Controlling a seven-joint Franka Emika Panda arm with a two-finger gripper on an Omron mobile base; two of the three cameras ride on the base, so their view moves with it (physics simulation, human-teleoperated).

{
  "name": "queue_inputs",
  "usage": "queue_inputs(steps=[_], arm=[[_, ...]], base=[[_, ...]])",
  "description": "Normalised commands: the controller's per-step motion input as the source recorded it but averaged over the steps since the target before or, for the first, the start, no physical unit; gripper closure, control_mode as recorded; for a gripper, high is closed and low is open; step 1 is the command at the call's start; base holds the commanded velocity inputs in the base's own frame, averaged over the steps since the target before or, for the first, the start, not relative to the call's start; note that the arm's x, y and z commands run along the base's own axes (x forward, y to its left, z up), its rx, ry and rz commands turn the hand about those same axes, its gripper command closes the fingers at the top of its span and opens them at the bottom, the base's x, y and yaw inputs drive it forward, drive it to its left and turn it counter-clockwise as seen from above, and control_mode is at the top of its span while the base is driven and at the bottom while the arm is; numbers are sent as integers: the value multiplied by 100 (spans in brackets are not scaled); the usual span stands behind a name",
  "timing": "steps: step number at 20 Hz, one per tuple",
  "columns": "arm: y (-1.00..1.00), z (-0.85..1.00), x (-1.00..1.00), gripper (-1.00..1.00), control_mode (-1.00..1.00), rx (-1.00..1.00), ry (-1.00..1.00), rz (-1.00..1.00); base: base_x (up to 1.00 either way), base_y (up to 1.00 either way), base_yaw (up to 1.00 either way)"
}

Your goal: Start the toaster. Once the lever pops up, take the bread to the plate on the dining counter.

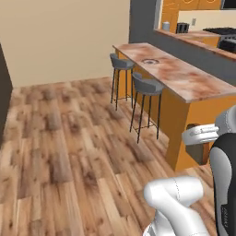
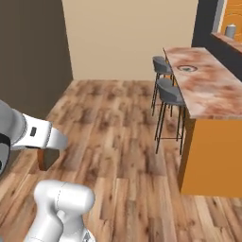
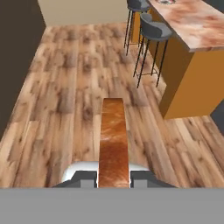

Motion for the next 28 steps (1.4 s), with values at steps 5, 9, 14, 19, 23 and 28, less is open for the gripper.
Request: queue_inputs(steps=[5,9,14,19,23,28], arm=[[0,0,0,100,100,0,0,0],[0,0,0,100,100,0,0,0],[0,0,0,100,100,0,0,0],[0,0,0,100,100,0,0,0],[0,0,0,100,100,0,0,0],[0,0,0,100,100,0,0,0]], base=[[71,85,-51],[67,78,-51],[66,83,-50],[63,86,-50],[66,99,-52],[55,99,-50]])
